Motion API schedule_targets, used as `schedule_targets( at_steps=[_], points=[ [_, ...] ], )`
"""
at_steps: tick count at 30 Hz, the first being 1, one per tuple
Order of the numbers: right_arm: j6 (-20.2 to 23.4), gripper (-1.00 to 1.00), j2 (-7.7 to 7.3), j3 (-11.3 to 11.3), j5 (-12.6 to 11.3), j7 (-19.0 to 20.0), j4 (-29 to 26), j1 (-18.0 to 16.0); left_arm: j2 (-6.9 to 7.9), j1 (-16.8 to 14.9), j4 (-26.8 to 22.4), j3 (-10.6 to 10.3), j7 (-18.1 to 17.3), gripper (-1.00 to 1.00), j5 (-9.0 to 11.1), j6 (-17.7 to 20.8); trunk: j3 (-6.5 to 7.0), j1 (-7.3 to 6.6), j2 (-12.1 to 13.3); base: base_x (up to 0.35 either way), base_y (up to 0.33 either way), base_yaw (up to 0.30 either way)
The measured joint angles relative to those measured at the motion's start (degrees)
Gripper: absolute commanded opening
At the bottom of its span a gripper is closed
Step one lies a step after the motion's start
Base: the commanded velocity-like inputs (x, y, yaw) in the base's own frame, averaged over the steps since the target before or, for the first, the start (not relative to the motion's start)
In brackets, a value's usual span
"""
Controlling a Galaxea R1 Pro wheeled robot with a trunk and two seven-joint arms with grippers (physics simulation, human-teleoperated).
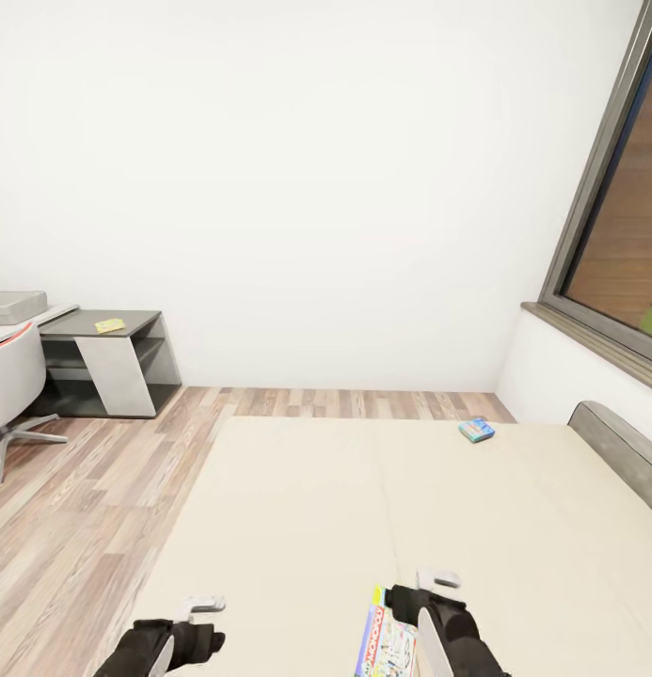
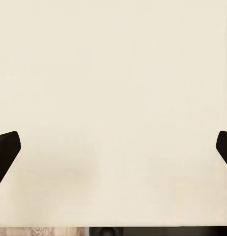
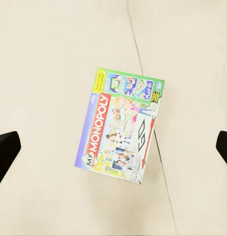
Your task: Put all the toys in the child's room - the three board games (two on the bed and one on the table), the two jigsaw puzzles on the table, and the tennis ball on the table - inside the toy box on the table in the child's room.
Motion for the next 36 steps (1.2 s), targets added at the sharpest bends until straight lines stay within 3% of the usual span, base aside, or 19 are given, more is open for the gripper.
schedule_targets(
  at_steps=[9,24,36],
  points=[
    [1.1,1.0,0.0,0.0,-0.2,-4.7,4.5,-6.8,-0.27,-3.8,-1.3,0.3,-0.3,1.0,0.1,2.7,0.01,0.0,0.0,0.0,0.0,0.0],
    [-0.7,1.0,-0.03,-0.5,-0.3,-5.4,20.2,-18.6,-0.46,-8.4,-1.4,0.4,-0.2,1.0,0.3,5.6,0.0,0.0,0.0,0.0,0.0,0.0],
    [-0.8,1.0,-0.12,-0.6,-0.2,-5.2,25.1,-20.8,-0.13,-8.9,-1.4,2.1,-0.4,1.0,0.9,6.1,0.0,0.0,0.0,0.0,0.0,0.0]
  ],
)
